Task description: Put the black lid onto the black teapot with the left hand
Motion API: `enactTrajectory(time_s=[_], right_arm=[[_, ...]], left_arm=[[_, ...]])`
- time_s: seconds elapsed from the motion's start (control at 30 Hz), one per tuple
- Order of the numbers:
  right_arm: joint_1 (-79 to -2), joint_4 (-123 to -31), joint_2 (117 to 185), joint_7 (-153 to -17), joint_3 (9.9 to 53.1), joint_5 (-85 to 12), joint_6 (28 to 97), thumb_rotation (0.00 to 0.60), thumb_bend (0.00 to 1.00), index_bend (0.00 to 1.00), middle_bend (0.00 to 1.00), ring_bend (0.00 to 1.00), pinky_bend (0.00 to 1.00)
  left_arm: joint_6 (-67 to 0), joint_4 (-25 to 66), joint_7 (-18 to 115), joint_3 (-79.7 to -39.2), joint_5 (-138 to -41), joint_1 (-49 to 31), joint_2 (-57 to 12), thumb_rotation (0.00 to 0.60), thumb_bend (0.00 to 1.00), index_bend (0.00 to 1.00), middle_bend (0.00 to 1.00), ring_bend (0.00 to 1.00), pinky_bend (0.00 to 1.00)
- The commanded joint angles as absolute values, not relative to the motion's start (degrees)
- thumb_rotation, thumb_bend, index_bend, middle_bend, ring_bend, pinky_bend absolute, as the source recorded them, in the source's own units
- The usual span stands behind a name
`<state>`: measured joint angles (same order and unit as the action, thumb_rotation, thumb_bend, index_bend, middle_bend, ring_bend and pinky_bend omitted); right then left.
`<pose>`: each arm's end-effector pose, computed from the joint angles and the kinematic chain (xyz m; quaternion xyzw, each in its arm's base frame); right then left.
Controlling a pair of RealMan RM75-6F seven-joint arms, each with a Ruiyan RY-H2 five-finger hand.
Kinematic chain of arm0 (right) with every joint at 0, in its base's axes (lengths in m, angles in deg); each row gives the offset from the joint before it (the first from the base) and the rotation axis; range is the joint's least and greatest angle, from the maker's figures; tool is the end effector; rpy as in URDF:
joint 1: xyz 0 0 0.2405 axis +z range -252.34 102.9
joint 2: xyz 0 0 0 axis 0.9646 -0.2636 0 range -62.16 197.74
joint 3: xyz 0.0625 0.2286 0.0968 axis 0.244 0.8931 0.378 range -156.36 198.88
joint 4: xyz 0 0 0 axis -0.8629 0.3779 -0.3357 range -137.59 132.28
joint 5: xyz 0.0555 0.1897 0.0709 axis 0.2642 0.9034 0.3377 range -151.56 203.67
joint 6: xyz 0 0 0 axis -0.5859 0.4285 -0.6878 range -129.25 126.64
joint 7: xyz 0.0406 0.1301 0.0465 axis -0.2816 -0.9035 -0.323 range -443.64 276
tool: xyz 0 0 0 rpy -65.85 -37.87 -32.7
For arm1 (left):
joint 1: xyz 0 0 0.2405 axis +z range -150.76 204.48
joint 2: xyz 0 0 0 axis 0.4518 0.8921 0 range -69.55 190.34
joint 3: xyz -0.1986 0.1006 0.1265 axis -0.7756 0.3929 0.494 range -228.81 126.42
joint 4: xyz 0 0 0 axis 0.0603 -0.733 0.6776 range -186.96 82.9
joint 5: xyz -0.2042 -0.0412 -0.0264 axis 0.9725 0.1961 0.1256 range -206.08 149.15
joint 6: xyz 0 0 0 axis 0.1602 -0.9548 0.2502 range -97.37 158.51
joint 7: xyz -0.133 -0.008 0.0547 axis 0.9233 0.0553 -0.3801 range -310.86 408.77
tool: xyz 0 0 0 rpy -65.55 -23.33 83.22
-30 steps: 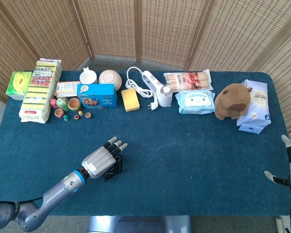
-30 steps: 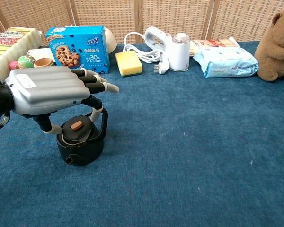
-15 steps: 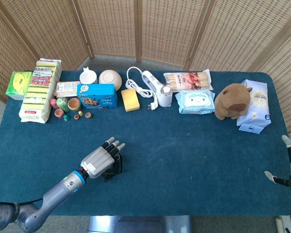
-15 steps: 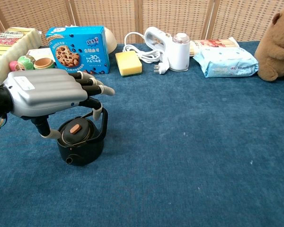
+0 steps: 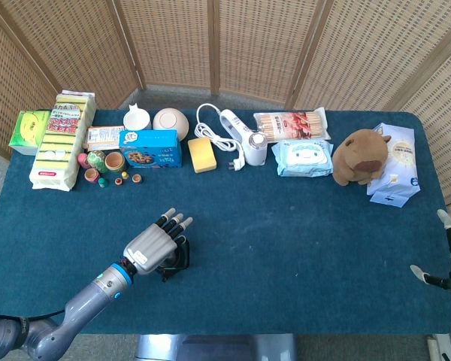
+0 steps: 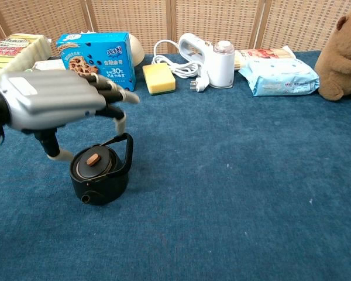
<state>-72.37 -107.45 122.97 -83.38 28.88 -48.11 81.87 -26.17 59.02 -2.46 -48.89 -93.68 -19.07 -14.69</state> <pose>-0.3059 -0.1795 0.2033 0.5082 -0.4455 0.3764 0.6337 -0.1161 0.2603 0.0096 -0.8833 -0.1605 -0.2472 0.3647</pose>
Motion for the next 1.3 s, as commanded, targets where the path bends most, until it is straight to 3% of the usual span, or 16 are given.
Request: enactTrajectory(time_s=[0.03, 0.57, 1.3], right_arm=[[-72.3, -107.5, 123.0, -83.3, 28.9, -48.2, 81.8, 0.6, 0.01, 0.03, 0.0, 0.0, 0.0], [-72.2, -107.5, 123.0, -83.3, 28.9, -47.9, 81.6, 0.6, 0.01, 0.04, 0.0, 0.0, 0.0], [-72.2, -107.4, 122.9, -83.4, 28.8, -47.8, 81.3, 0.6, 0.01, 0.04, 0.0, 0.0, 0.0]], left_arm=[[-27.1, 59.1, -0.8, -49.5, -95.3, -18.7, -14.3, 0.6, 0.18, 0.25, 0.0, 0.0, 0.03], [-26.5, 49.2, 3.8, -50.8, -98.4, -18.8, -21.1, 0.6, 0.18, 0.23, 0.0, 0.0, 0.03], [-25.1, 46.3, 3.7, -52.8, -95.7, -20.4, -25.0, 0.6, 0.18, 0.23, 0.0, 0.0, 0.03]])
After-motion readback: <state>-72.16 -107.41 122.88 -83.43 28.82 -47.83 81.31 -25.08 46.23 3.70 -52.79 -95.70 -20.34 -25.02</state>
